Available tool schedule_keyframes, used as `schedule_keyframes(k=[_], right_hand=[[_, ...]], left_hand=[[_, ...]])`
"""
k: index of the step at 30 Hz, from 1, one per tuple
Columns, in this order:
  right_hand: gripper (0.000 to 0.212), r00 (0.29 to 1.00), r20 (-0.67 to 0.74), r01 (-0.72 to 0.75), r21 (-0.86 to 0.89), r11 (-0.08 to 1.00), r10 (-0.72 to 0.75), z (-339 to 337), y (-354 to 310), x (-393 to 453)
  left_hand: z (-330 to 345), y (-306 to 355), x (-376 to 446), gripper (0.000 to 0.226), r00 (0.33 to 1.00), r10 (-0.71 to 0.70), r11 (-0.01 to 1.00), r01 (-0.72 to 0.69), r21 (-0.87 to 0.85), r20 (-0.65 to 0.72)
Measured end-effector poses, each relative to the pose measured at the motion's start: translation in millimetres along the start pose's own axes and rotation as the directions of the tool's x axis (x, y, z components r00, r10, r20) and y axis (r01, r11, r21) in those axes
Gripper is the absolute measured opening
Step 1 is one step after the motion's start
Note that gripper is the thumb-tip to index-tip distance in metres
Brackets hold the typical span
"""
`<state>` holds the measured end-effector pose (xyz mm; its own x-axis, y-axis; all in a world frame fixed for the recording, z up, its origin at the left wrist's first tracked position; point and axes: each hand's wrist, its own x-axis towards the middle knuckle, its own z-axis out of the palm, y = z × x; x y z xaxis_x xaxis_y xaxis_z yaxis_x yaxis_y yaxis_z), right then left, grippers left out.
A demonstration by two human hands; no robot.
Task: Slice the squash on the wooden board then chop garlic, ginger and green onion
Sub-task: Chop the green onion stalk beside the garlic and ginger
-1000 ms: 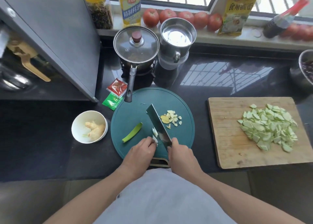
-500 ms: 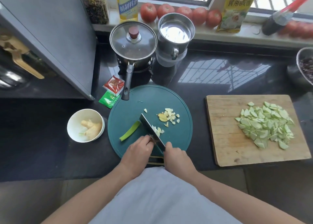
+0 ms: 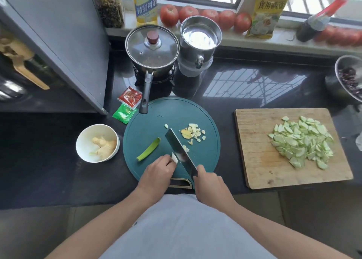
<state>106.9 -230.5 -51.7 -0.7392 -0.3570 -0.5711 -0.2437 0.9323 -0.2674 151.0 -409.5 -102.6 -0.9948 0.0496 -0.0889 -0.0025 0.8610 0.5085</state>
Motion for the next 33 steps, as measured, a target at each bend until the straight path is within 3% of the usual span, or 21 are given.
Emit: schedule_keyframes(k=[12, 15, 18, 23, 30, 33], right_hand=[[0.027, 0.999, 0.009, -0.048, -0.054, 0.997, 0.049, 21, -8, 12], [0.028, 0.998, -0.05, -0.051, -0.06, 0.997, 0.048, 21, -24, 32], [0.014, 0.993, -0.108, -0.054, 0.004, 0.999, 0.055, 19, -33, 47], [0.014, 0.99, -0.141, -0.028, 0.001, 1.0, 0.028, 10, -15, 38], [0.012, 0.984, -0.179, 0.026, 0.149, 0.988, 0.001, -15, 7, 30], [0.015, 0.978, -0.208, 0.027, 0.191, 0.981, 0.014, -21, 9, 28]], left_hand=[[3, 1, 4, 0.034, 0.999, 0.036, 0.998, -0.038, -0.047, -0.041], [1, 1, 5, 0.034, 0.999, 0.05, 0.997, -0.051, -0.055, -0.015], [-2, 1, 3, 0.031, 0.998, 0.054, 0.997, -0.053, -0.047, 0.017], [-8, 5, 1, 0.03, 0.998, 0.062, 0.998, -0.062, 0.01, 0.009], [-3, 17, 15, 0.011, 0.979, -0.202, 0.973, 0.201, -0.118, 0.0], [-1, 27, 26, 0.008, 0.965, -0.248, 0.964, 0.255, -0.076, 0.086]])
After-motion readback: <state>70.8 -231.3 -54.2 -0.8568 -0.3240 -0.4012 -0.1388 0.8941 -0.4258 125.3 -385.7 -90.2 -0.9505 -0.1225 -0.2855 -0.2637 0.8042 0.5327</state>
